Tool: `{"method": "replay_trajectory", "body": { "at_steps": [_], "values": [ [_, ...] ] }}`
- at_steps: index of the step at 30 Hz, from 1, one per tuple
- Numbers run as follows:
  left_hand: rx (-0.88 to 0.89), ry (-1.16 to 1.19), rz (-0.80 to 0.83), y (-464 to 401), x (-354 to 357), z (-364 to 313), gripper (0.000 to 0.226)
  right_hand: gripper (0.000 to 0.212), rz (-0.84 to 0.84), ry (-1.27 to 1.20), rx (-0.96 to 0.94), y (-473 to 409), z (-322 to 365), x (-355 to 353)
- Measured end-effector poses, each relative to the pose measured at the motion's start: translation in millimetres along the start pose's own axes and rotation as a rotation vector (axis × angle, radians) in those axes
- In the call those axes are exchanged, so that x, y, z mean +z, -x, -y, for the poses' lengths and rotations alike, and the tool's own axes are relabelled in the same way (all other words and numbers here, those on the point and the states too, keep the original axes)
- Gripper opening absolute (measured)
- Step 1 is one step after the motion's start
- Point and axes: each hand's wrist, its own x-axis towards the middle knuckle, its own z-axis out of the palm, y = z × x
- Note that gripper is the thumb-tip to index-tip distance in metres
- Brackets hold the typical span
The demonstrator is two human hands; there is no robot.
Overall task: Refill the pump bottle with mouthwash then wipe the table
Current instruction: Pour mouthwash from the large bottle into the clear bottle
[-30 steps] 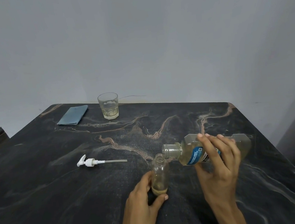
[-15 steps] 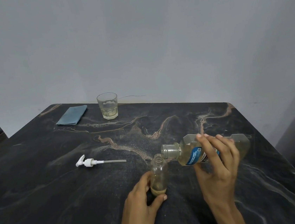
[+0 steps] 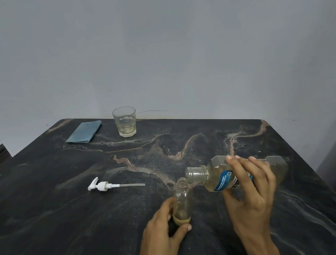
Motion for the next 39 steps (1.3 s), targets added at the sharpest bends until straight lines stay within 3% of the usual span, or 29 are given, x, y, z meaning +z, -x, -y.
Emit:
{"method": "replay_trajectory", "body": {
  "at_steps": [39],
  "values": [
    [0.011, -0.024, -0.003, -0.2, 0.0, 1.2, 0.065, 0.092, 0.010, 0.004, 0.002, 0.7, -2.5, 0.9]
  ]
}}
